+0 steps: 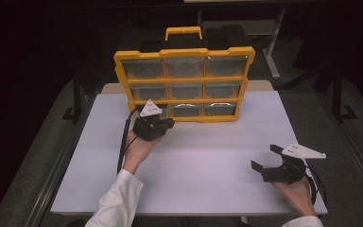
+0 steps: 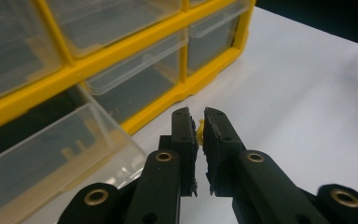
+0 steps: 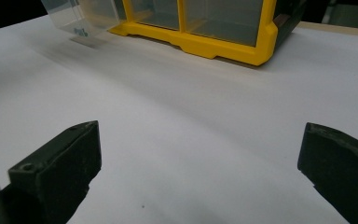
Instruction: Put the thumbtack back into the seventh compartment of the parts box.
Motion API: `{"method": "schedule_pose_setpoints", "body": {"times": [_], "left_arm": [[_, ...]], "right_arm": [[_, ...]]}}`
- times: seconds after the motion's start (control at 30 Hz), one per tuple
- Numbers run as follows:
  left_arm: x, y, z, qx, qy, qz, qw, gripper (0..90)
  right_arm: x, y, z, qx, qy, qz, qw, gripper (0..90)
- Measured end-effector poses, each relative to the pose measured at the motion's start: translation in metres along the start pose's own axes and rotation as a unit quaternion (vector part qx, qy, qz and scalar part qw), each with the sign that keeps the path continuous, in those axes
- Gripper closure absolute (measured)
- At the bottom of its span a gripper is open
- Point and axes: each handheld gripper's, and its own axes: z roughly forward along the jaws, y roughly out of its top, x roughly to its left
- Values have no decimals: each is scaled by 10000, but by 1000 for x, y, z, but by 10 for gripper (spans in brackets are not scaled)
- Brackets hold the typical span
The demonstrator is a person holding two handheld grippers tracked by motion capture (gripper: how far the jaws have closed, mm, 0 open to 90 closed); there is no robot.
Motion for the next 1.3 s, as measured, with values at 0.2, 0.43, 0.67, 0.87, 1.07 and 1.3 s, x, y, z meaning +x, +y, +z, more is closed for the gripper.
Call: {"method": "schedule_pose_setpoints", "body": {"times": [0.2, 0.43, 0.67, 0.87, 1.07, 1.3], "left_arm": [[12, 0, -7, -106, 143, -145, 9997, 832], [26, -1, -13, -252, 296, -325, 9987, 832], [39, -1, -21, -386, 604, -462, 9964, 831], [51, -4, -20, -315, 818, -589, 9944, 831], [61, -9, -16, -400, 471, -853, 9944, 593], [64, -17, -20, -686, 307, -924, 9929, 223]], "right_arm": [[0, 0, 0, 2, -1, -16, 10000, 0], [0, 0, 1, 10, 2, -19, 10000, 0], [0, 0, 1, 29, 9, -28, 10000, 0], [1, -1, 2, 54, 10, -23, 10000, 0], [1, 0, 2, 43, 32, -22, 10000, 0], [1, -1, 2, 65, 46, -40, 10000, 0]]}}
